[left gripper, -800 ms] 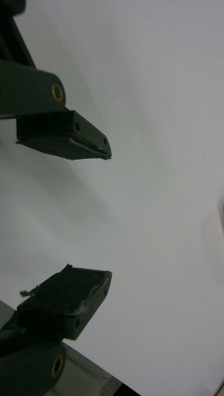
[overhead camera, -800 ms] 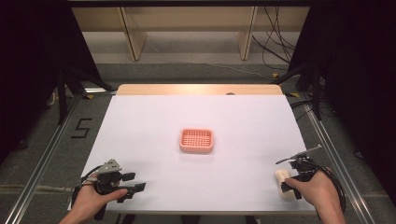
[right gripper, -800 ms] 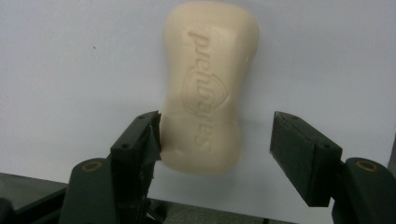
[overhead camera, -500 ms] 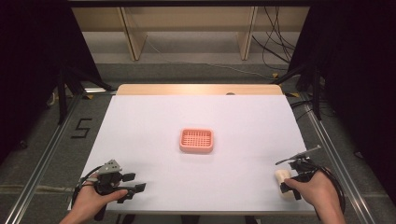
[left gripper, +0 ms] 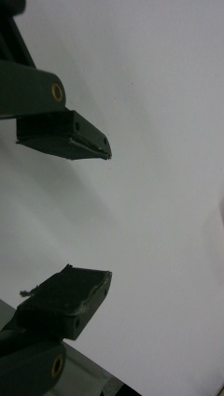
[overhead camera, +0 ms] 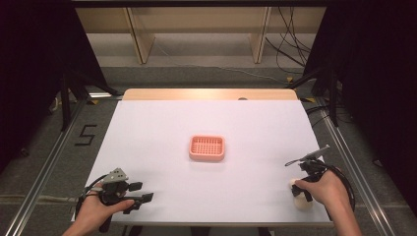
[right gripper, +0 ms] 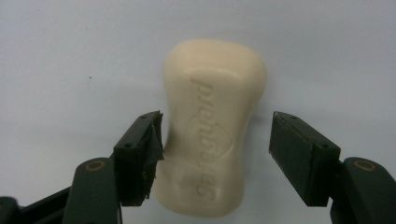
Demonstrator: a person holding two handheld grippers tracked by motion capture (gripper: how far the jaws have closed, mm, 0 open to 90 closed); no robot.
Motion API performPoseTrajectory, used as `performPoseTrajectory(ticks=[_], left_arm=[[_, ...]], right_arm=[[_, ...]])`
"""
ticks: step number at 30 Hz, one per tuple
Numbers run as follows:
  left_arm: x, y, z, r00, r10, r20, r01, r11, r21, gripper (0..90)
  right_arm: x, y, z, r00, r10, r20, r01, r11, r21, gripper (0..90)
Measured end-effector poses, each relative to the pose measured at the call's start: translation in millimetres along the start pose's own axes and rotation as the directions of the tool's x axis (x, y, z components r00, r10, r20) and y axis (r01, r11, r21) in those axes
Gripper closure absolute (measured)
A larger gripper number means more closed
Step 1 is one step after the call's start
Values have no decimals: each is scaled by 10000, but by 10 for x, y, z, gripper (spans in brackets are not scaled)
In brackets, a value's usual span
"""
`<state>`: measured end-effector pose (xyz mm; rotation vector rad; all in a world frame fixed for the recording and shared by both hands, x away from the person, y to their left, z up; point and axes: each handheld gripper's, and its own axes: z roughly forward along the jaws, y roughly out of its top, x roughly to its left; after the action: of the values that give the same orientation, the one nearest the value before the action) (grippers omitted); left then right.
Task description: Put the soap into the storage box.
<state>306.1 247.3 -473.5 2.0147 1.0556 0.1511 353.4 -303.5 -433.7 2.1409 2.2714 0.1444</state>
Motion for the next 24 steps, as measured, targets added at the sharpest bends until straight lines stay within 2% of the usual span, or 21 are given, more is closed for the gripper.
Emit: performPoseTrajectory(ticks=[1, 2, 10, 11, 13, 14, 15, 16, 17, 19, 20, 21, 23, 24], left_arm=[[0, 0, 0, 10000, 0, 0, 0, 10000, 0, 339], [-5, -2, 6, 10000, -61, 67, 62, 10000, -68, 339], [-15, -3, 10, 9999, -149, 71, 150, 9997, -172, 339], [-15, -3, 10, 9999, -149, 71, 150, 9997, -172, 339], [-15, -3, 11, 9998, -158, 73, 159, 9997, -172, 339], [-15, -3, 11, 9998, -158, 73, 159, 9997, -172, 339], [-15, -4, 11, 9998, -159, 73, 160, 9997, -170, 339], [-14, -4, 11, 9998, -167, 72, 168, 9997, -167, 339], [-14, -4, 11, 9998, -162, 73, 164, 9997, -167, 339], [-14, -4, 11, 9999, -157, 73, 158, 9997, -166, 339], [-15, -3, 12, 9999, -152, 72, 153, 9997, -163, 339], [-16, -3, 12, 9999, -145, 73, 147, 9998, -166, 339], [-17, -3, 11, 9999, -143, 71, 144, 9998, -165, 339], [-17, -4, 9, 9999, -144, 66, 145, 9998, -169, 339]], right_arm=[[0, 0, 0, 10000, 0, 0, 0, 10000, 0, 354], [-22, 22, 12, 9993, -360, 74, 361, 9992, -141, 353], [0, 65, 86, 9988, -484, 75, 482, 9986, 215, 361], [0, 65, 86, 9988, -484, 75, 482, 9986, 215, 361], [33, 72, 125, 10000, -61, 45, 59, 9988, 484, 373], [33, 72, 125, 10000, -61, 45, 59, 9988, 484, 373], [2, 79, 143, 9989, -453, 117, 447, 9981, 423, 381], [0, 77, 152, 9986, -525, 47, 522, 9975, 476, 397], [-16, 79, 153, 9969, -764, 163, 750, 9945, 725, 401], [-15, 82, 160, 9971, -762, 89, 754, 9951, 647, 408], [27, 89, 166, 9997, -211, 132, 201, 9973, 705, 416], [15, 88, 162, 9986, -507, 173, 493, 9962, 719, 419], [24, 97, 163, 9993, -363, 99, 355, 9970, 681, 427], [-18, 95, 162, 9951, -941, 307, 916, 9931, 736, 432]])
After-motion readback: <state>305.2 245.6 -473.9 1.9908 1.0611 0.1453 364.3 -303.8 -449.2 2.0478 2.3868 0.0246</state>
